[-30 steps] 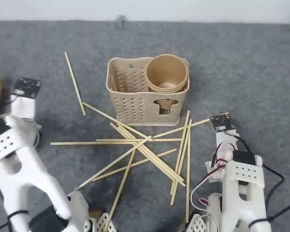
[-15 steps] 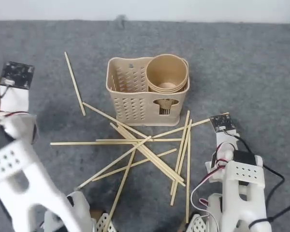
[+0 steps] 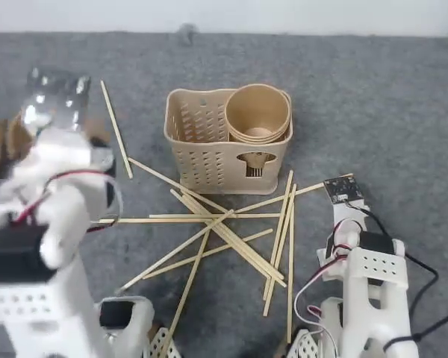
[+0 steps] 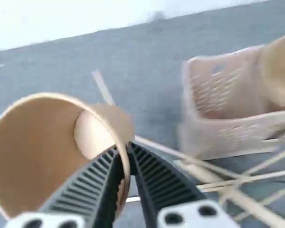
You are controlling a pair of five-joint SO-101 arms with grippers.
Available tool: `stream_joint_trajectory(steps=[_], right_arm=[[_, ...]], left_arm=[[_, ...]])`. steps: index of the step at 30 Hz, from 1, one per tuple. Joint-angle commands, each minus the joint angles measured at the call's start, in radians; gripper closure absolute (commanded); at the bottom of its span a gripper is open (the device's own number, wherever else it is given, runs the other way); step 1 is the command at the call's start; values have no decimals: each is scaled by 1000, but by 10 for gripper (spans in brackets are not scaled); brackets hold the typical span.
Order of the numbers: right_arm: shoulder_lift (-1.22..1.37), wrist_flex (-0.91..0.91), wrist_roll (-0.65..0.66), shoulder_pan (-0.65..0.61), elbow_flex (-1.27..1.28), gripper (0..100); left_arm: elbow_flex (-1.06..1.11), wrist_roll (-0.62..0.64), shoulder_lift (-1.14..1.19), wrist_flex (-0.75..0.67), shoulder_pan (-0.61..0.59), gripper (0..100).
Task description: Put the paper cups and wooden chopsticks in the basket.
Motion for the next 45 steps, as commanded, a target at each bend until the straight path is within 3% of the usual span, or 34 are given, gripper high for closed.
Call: stream_joint_trajectory(steps=[1,9,19,26,39,45], right_arm=[[-21,-13,2,-1,-6,991],[-21,-13,2,-1,-6,991],[-21,-13,6,-1,-6,991],[-21,-13,8,-1,-6,991],[-21,-13,9,-2,-6,991],[-21,-13,9,-2,-6,991]], left_arm=[[-220,75,143,48,127,987],[-631,95,428,78,327,987],[-727,95,569,55,603,987],[-727,89,680,-48,614,987],[-717,87,701,-41,640,987],[-615,86,700,-75,640,987]])
